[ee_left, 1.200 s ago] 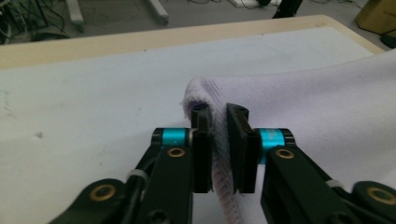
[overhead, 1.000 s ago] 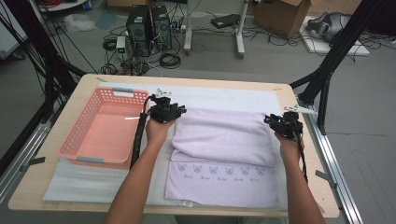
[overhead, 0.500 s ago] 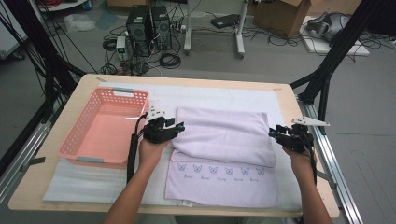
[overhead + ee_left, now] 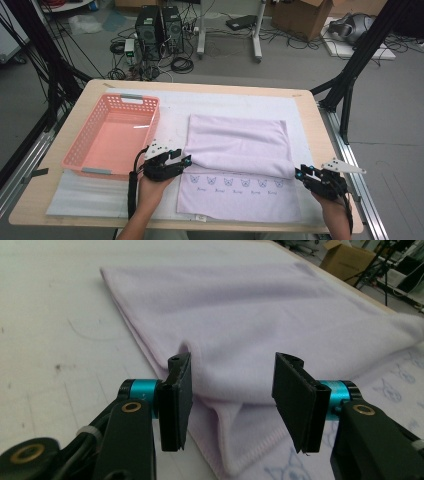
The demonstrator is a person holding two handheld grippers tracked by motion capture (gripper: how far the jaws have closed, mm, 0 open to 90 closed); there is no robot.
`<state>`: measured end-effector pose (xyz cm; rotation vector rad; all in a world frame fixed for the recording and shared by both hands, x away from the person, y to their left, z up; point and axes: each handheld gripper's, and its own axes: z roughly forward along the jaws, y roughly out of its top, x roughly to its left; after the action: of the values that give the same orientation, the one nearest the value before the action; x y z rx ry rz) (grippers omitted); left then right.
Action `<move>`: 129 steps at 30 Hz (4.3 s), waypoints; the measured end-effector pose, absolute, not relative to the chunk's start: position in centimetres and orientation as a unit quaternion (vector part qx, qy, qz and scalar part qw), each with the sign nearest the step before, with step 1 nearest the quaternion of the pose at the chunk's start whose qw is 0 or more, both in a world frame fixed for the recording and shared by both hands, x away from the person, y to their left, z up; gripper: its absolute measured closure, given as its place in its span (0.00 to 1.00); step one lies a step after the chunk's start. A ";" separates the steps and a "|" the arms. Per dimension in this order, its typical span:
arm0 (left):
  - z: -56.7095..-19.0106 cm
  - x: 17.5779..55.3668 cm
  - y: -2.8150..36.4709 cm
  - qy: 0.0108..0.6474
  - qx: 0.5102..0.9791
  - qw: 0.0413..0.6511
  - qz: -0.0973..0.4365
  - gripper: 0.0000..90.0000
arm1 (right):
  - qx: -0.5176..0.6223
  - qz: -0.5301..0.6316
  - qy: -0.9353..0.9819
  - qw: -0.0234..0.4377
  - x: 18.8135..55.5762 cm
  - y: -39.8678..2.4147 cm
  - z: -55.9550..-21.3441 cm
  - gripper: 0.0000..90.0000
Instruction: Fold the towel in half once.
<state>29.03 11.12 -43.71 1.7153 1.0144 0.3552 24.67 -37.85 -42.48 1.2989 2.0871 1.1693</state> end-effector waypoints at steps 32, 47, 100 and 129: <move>-45.1 28.2 9.6 0.429 0.770 0.452 0.138 0.96 | 0.463 0.399 0.763 0.209 26.1 -35.2 -43.4 0.79; -45.0 28.0 9.9 0.430 0.764 0.465 0.125 0.97 | 0.446 0.348 0.792 0.228 26.5 -33.8 -44.8 0.98; -44.9 20.2 12.2 0.403 0.753 0.514 0.080 0.97 | 0.436 0.336 0.800 0.240 26.2 -30.6 -44.6 0.93; -44.7 20.8 12.5 0.405 0.744 0.525 0.083 0.95 | 0.406 0.369 0.807 0.216 23.0 -33.3 -43.4 0.53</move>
<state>20.75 12.51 -44.74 1.7799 0.9677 0.1986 22.99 -33.34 -43.41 1.1263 2.2371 1.0230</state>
